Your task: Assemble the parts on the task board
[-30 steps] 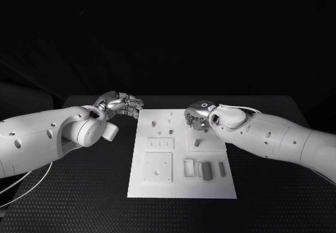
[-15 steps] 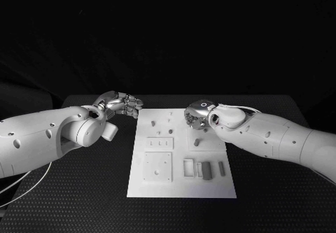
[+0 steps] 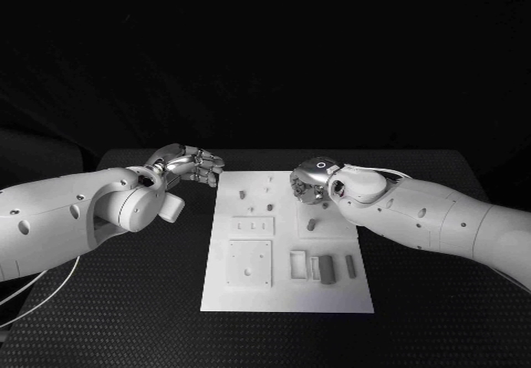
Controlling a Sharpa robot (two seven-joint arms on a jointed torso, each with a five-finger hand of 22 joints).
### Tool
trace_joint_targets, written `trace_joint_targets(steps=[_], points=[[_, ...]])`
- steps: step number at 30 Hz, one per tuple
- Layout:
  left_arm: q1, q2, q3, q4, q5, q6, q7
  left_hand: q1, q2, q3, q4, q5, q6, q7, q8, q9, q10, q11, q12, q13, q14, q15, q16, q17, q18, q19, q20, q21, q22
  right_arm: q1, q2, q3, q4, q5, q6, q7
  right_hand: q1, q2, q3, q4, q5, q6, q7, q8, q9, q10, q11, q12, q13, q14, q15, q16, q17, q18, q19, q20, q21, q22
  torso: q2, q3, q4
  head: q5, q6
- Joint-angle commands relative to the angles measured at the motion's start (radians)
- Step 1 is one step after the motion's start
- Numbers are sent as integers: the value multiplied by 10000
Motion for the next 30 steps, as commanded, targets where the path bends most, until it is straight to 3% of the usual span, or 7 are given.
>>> trace_joint_targets(steps=[1,11,15,20,30], points=[[18,-1,10,17,41,125,49,-85,-34,-41,-39,9,-2,31,-69,16,-53,7,-37,15,-51,-15,-47,11,102,-23,-63,-45,10,-31,-8,-14,124,-180,-182,-440,-35,101,31,15,21,69,-1,31,73,94,14,44,53,32,-70,38,-21,453,21,-83,59,204,-4,-3,-11,31,30],[35,-7,10,-62,41,110,50,-101,-40,-45,-32,8,0,32,-74,23,-49,9,-50,24,-49,-14,-57,22,87,-19,-70,-53,15,36,-61,-9,540,-561,-753,-1053,-211,14,20,23,25,180,-49,36,152,207,-30,37,199,67,-113,53,-72,453,53,-106,93,191,-1,12,-38,29,105],[39,18,10,-95,42,119,44,-104,-41,-45,-31,8,1,32,-77,25,-48,9,-54,27,-49,-14,-61,27,83,-18,-73,-56,17,125,-14,-8,550,-740,-822,-1272,-263,-4,20,30,24,213,-62,36,175,234,-42,31,239,82,-125,60,-85,453,68,-113,102,188,11,8,-1,-23,100],[40,11,9,-115,56,148,51,-105,-43,-44,-31,8,2,32,-78,28,-45,9,-59,30,-48,-14,-65,31,78,-18,-77,-60,19,165,139,-8,579,-961,-989,-1632,-275,23,47,28,27,251,-79,40,200,271,-57,29,280,97,-139,67,-98,453,82,-124,109,184,-1,6,-8,48,175],[41,100,9,-176,133,170,70,-187,-75,-83,-16,-7,-6,38,-99,41,-48,16,-96,48,-53,-11,-94,58,51,-20,-95,-85,29,238,805,-6,89,-1173,-976,-1761,-278,11,62,14,26,261,-87,30,216,279,-65,14,311,104,-148,67,-112,453,89,-135,113,181,14,-6,33,30,335]])
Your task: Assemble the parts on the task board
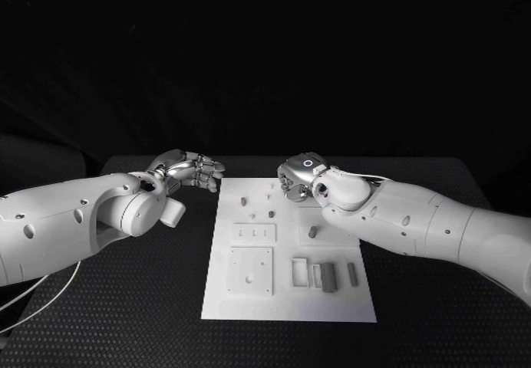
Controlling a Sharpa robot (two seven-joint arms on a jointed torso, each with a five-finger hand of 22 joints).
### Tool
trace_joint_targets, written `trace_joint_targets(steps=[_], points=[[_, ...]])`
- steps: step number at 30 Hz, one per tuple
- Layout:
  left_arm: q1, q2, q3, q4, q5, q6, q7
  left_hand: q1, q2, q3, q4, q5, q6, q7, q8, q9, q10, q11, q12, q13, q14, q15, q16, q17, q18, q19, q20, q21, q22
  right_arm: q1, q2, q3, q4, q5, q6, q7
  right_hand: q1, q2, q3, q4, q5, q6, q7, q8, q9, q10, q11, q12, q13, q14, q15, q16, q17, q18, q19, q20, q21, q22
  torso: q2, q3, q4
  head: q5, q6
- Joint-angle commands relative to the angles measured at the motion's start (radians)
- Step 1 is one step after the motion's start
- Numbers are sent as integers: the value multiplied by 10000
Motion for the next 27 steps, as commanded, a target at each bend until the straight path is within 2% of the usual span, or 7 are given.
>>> trace_joint_targets(steps=[1,13,14,18,19,24,27], points=[[13,55,8,5,74,155,82,-96,16,-56,12,-7,-6,39,-62,12,-49,18,-48,15,-53,-11,-26,16,121,19,-59,-47,11,-2,216,2,-214,-355,-102,-226,-88,-44,67,14,29,64,12,34,26,67,9,11,15,11,-94,44,-11,453,23,-65,33,177,1,-15,22,-23,79],[14,272,8,-129,74,195,90,-105,9,-62,7,-7,-6,39,-68,19,-47,18,-62,23,-54,-11,-38,28,113,18,-67,-57,16,-10,853,4,-950,-468,53,-189,-101,-66,75,20,27,50,19,9,34,54,13,-17,37,13,-92,41,-25,453,24,-71,32,174,13,-23,42,60,148],[14,288,8,-134,74,191,96,-110,6,-65,8,-7,-7,40,-70,20,-47,19,-64,25,-55,-11,-40,29,110,18,-67,-59,17,-12,874,4,-981,-468,45,-184,-103,-67,75,21,27,49,20,8,35,53,13,-19,38,14,-91,41,-26,453,25,-71,33,174,8,-21,30,83,151],[14,368,9,-159,74,187,108,-139,-18,-84,12,-7,-11,42,-77,25,-50,22,-78,31,-57,-9,-50,39,101,17,-70,-68,21,-16,967,4,-1177,-534,30,-167,-106,-71,85,19,28,38,25,-9,38,41,17,-39,50,20,-89,43,-33,453,30,-75,34,172,17,-36,69,167,148],[14,382,9,-163,74,196,99,-141,-19,-85,12,-7,-11,42,-78,26,-51,23,-80,31,-57,-9,-51,40,100,17,-71,-69,21,-19,1000,4,-1239,-553,10,-156,-101,-68,91,16,30,35,26,-14,40,38,17,-44,53,21,-88,43,-35,453,30,-77,33,172,19,-27,55,181,169],[27,391,10,-140,69,162,99,-136,-13,-81,9,-5,-11,41,-81,29,-49,22,-85,35,-56,-11,-56,45,100,19,-76,-72,24,-20,1004,6,-1220,-509,-33,-165,-93,-71,100,12,30,33,27,-21,43,33,19,-56,60,25,-87,44,-39,453,32,-81,34,171,35,-78,137,202,202],[60,412,10,-150,68,157,98,-131,-13,-79,6,-5,-11,41,-82,30,-48,22,-88,37,-56,-11,-58,48,99,19,-79,-75,25,-19,1064,6,-1269,-503,-55,-157,-93,-74,102,12,29,31,29,-25,44,31,20,-62,63,27,-86,45,-41,453,35,-83,36,171,62,-68,112,252,248]])
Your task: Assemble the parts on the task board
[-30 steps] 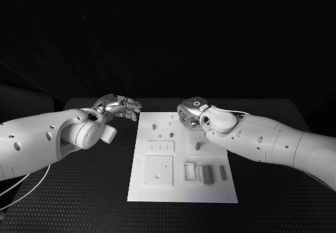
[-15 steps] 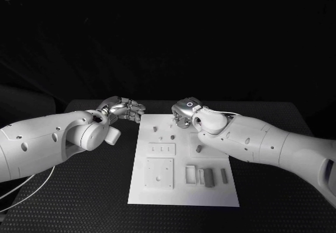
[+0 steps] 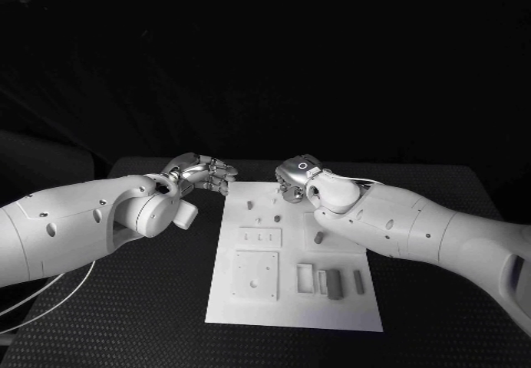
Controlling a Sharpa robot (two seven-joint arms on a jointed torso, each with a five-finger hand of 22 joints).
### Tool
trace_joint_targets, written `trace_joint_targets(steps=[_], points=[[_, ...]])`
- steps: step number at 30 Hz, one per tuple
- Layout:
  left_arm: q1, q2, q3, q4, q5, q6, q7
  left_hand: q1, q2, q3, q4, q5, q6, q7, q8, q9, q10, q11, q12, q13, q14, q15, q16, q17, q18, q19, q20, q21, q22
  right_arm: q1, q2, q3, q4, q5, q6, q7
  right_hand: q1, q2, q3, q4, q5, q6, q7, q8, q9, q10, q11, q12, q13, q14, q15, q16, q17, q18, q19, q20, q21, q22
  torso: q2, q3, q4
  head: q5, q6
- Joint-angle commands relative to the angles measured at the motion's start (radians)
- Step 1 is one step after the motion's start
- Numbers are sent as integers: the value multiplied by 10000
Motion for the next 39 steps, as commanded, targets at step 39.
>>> trace_joint_targets(steps=[39], points=[[243,50,7,66,24,107,41,-58,25,-49,-31,-5,-5,40,-56,32,-39,22,-60,41,-47,-17,-81,47,162,26,-93,-58,31,2,112,13,-191,31,-93,13,-30,-50,85,6,33,-6,57,-70,29,-7,40,-167,67,58,-20,63,-46,453,41,-77,52,169,226,-98,194,250,154]])
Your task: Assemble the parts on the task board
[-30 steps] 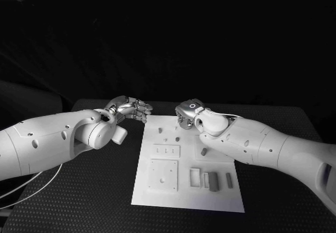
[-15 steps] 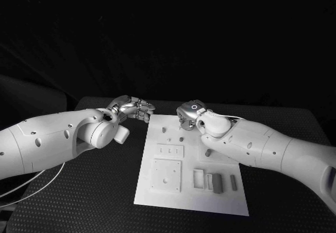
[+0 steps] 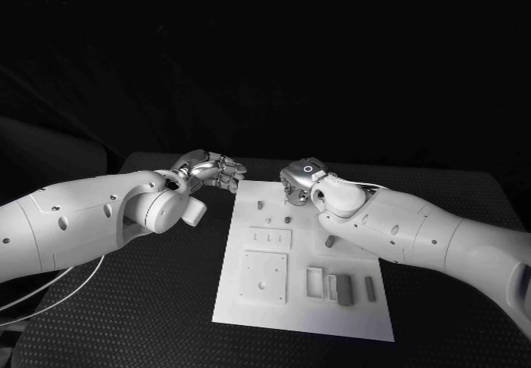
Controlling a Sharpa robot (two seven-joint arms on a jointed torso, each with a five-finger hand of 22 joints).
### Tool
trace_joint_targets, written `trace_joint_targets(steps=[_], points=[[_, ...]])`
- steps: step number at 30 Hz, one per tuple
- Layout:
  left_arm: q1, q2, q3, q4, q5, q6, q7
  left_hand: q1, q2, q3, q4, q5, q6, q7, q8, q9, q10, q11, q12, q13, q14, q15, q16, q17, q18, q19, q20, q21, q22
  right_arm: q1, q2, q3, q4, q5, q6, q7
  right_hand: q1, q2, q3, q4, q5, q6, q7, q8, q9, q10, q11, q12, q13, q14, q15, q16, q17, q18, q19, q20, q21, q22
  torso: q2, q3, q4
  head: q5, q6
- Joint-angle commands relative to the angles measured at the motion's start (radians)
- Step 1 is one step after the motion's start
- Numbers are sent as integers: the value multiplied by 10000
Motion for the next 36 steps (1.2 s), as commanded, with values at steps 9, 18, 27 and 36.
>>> trace_joint_targets(steps=[9,18,27,36], points=[[17,-14,8,-21,23,102,35,-62,13,-57,-26,-5,-10,43,-64,20,-43,26,-71,20,-46,-17,-48,19,100,-12,-61,-64,20,-10,55,-5,-19,-30,13,9,-39,-69,59,-19,31,9,75,2,10,-13,45,-66,23,38,-37,63,-21,453,-9,-57,50,167,28,0,19,36,25],[17,22,5,-53,23,141,14,-63,5,-60,-27,-6,-19,47,-73,23,-50,30,-85,24,-46,-17,-56,27,96,-10,-64,-71,24,-10,30,-3,11,-67,-85,10,-41,-88,62,-19,30,4,79,-12,15,-15,48,-83,35,36,-34,62,-28,453,-8,-58,48,166,2,-9,-8,88,-39],[17,42,-11,-99,23,164,-7,-67,1,-63,-25,-7,-22,49,-79,26,-52,32,-95,29,-47,-16,-64,34,92,-10,-65,-77,27,-10,64,-3,-90,-72,-140,-12,-25,-107,79,-23,33,-17,88,-40,19,-36,56,-118,47,27,-27,56,-40,453,-14,-60,39,161,4,-19,-1,61,-22],[17,46,-16,-115,23,193,-32,-70,-5,-67,-24,-8,-25,51,-84,30,-54,35,-104,34,-50,-15,-73,40,89,-12,-66,-85,30,-7,52,-1,-86,-76,-332,-18,-8,-116,92,-25,32,-40,100,-68,21,-61,68,-153,57,23,-16,57,-48,453,-16,-61,35,161,8,-18,-11,71,-15]])
